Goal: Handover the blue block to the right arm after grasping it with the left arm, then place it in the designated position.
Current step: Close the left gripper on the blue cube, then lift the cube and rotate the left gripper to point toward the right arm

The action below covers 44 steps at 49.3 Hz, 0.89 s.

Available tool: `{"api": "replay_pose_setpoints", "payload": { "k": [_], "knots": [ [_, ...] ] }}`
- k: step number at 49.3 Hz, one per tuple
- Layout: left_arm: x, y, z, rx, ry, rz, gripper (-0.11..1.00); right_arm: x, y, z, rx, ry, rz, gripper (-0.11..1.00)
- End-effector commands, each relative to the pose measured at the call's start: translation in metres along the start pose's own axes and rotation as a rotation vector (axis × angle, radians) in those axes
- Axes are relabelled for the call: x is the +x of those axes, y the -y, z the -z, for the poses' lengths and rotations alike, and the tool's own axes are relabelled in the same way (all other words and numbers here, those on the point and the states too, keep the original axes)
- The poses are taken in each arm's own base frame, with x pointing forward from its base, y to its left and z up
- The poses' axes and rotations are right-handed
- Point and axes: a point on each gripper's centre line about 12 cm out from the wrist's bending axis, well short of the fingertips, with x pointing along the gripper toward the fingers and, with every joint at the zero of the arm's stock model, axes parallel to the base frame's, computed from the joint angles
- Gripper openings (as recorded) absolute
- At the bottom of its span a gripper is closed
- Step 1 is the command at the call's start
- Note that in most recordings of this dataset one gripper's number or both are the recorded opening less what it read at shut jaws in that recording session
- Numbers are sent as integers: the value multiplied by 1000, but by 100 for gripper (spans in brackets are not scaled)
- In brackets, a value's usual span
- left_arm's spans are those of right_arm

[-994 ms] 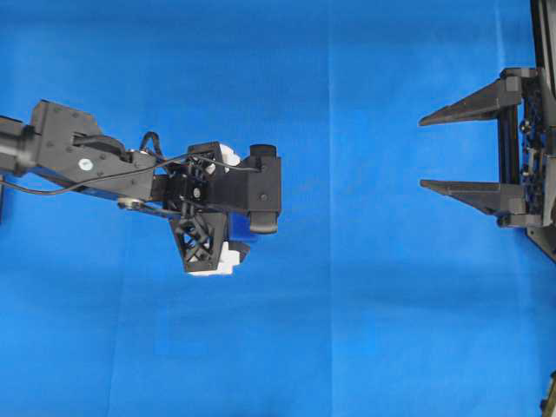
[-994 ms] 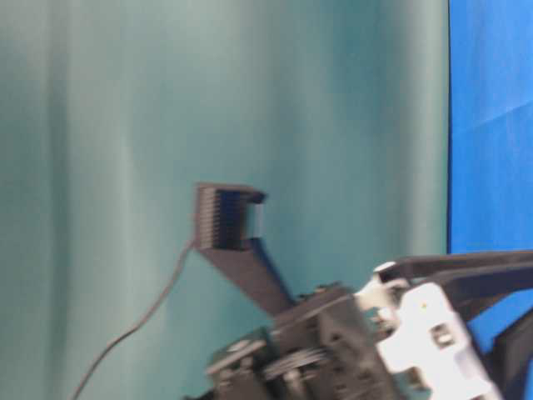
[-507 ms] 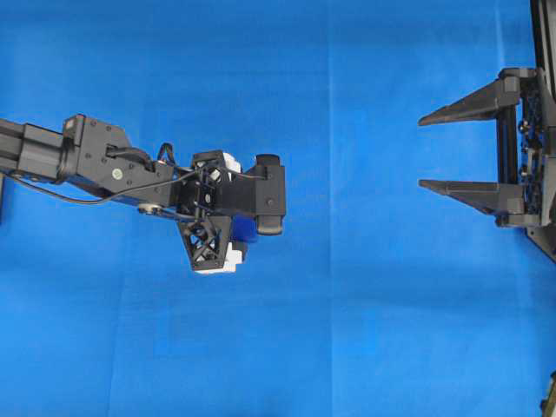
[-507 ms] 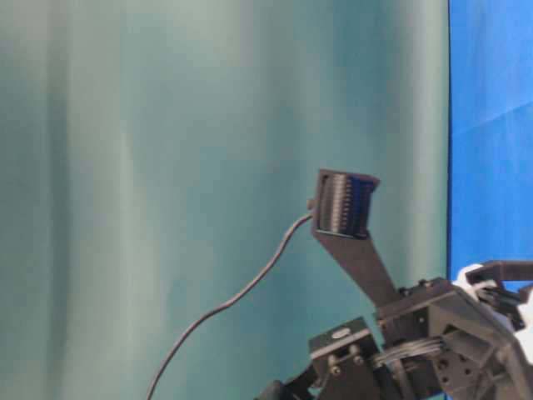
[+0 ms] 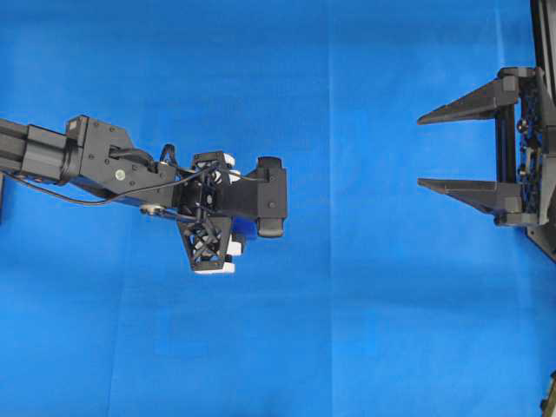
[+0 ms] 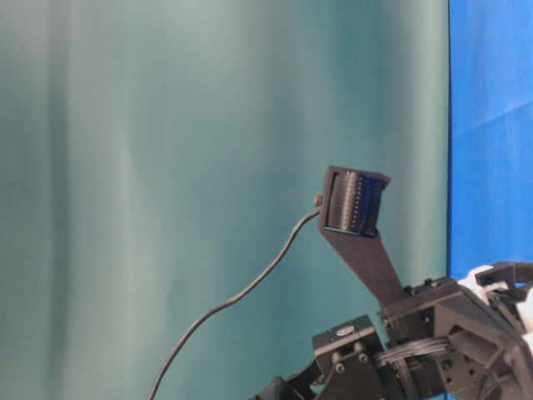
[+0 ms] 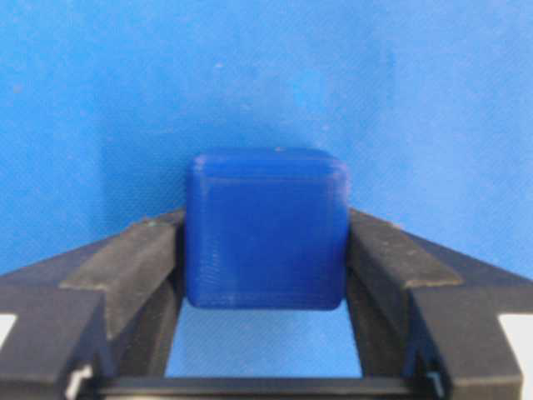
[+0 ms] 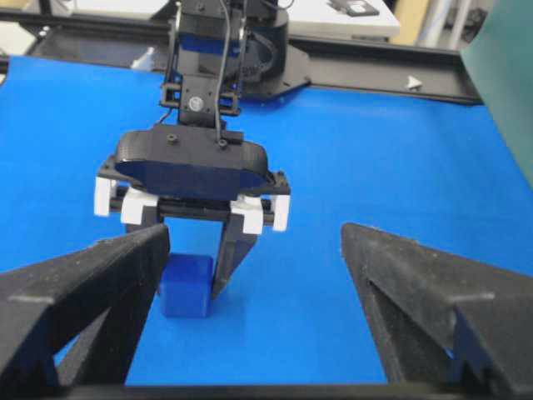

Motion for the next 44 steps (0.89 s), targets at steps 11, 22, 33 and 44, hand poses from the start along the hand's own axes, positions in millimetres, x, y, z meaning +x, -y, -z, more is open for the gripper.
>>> {"api": "replay_pose_setpoints", "payload": {
  "k": [11, 22, 33, 44],
  "knots": [
    [-14, 3, -12, 4, 27, 3, 49, 2, 1, -10, 2, 30, 5, 97],
    [-32, 6, -24, 4, 35, 7, 49, 2, 1, -10, 2, 28, 6, 97],
    [-73, 9, -45, 9, 47, 8, 49, 2, 1, -9, 3, 27, 7, 97],
    [-117, 10, -61, 11, 73, 8, 49, 2, 1, -9, 3, 25, 7, 97]
  ]
}}
